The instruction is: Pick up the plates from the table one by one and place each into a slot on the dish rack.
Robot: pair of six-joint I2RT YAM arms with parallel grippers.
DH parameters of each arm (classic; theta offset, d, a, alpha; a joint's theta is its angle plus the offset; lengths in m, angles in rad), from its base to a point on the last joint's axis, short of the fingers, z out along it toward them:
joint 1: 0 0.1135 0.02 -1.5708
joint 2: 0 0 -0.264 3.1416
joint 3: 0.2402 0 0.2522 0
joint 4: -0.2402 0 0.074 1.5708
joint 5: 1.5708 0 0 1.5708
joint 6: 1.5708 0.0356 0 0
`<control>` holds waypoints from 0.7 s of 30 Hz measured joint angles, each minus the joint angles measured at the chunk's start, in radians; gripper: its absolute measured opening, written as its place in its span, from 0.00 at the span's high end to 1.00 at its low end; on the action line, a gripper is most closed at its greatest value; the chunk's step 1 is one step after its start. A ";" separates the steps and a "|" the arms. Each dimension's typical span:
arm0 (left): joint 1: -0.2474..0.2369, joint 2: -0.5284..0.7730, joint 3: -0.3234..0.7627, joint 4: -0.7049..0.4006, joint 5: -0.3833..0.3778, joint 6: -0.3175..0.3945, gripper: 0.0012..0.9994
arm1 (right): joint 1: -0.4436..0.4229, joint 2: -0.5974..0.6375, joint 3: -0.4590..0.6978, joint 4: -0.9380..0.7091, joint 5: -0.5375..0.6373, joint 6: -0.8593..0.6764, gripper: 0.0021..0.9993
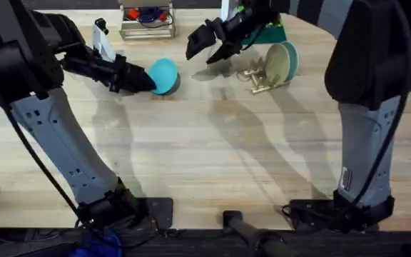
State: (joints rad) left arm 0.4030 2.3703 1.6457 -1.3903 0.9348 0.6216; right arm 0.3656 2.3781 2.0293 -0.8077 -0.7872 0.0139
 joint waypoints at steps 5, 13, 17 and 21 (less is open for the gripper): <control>0.000 0.000 0.000 0.000 0.000 0.000 0.96 | 0.022 0.000 0.000 -0.008 0.000 0.000 0.01; 0.000 0.000 0.000 0.000 0.000 0.000 0.96 | 0.072 0.000 0.000 -0.001 0.000 0.000 0.01; 0.000 0.000 0.000 0.000 0.000 0.000 0.96 | 0.091 0.000 0.000 -0.007 0.000 0.000 0.01; 0.000 0.000 0.000 0.000 0.000 0.000 0.96 | 0.105 0.000 0.000 -0.015 0.000 0.000 0.01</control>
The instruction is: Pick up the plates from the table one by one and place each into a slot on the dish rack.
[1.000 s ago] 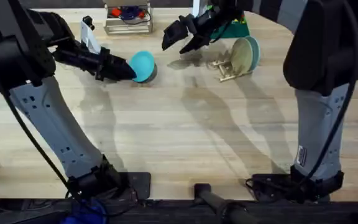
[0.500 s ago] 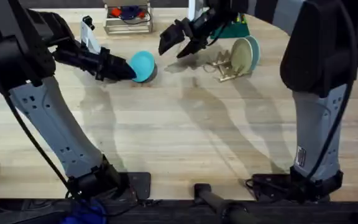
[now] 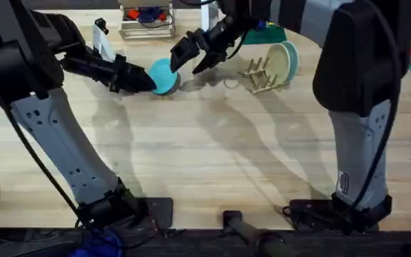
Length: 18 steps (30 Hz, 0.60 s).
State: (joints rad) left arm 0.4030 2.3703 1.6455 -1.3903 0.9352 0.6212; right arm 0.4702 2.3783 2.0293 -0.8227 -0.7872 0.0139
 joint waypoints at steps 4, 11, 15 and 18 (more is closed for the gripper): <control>0.000 0.000 0.000 0.000 0.000 0.000 0.96 | 0.014 0.000 0.000 0.014 0.000 0.000 0.01; 0.000 0.000 0.000 0.000 0.000 0.000 0.96 | 0.048 0.000 0.000 0.070 0.000 0.015 0.01; 0.000 0.000 0.000 0.000 0.000 0.000 0.96 | 0.065 0.004 0.001 0.125 -0.001 0.055 0.01; 0.000 0.000 0.000 0.000 0.000 0.000 0.96 | 0.073 0.022 0.003 0.152 -0.003 0.084 0.01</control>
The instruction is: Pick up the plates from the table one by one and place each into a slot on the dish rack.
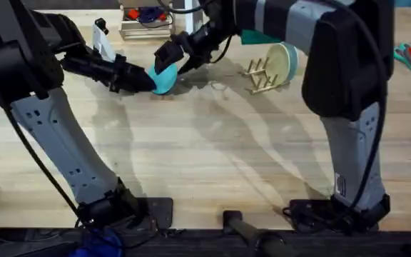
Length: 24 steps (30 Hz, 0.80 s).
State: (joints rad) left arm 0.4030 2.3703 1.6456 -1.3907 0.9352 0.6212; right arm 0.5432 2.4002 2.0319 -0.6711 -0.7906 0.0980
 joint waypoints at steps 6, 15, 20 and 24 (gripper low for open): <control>0.000 0.000 0.000 0.000 0.000 0.000 0.96 | 0.012 0.040 0.000 0.006 -0.007 0.032 0.01; 0.000 0.000 0.000 0.000 0.000 0.000 0.96 | 0.022 0.041 0.002 0.072 -0.007 0.083 0.05; 0.000 0.000 0.000 0.000 0.000 0.000 0.96 | 0.024 0.041 0.002 0.092 -0.007 0.111 0.07; 0.000 0.000 0.000 0.000 0.000 0.000 0.96 | 0.024 0.043 0.002 0.094 -0.006 0.127 0.16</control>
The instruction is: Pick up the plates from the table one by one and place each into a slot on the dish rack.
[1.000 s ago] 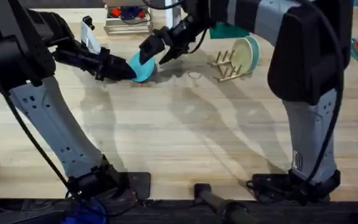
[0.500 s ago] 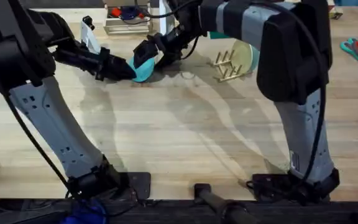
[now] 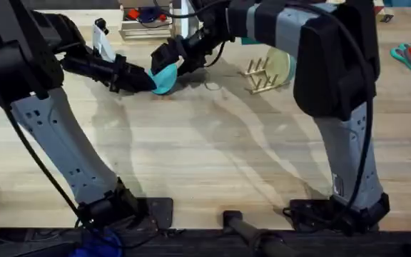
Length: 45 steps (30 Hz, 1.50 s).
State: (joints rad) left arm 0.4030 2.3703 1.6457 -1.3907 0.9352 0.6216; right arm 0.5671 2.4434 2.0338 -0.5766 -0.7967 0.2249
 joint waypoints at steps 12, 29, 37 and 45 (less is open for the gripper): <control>0.000 0.000 0.000 0.000 0.000 0.000 0.96 | 0.004 0.015 0.000 0.000 0.027 0.021 0.60; 0.000 0.000 0.000 0.000 0.000 0.000 0.96 | 0.003 0.015 0.000 0.002 0.048 0.045 0.97; 0.000 0.005 0.011 -0.018 0.000 0.001 0.96 | 0.003 0.015 0.000 0.002 0.047 0.045 0.97; -0.002 0.004 0.065 -0.039 -0.073 -0.066 0.96 | 0.002 0.015 0.000 0.004 0.045 0.045 0.97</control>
State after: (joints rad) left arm 0.4007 2.3748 1.7108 -1.4295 0.8627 0.5559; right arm 0.5692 2.4588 2.0338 -0.5728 -0.7517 0.2699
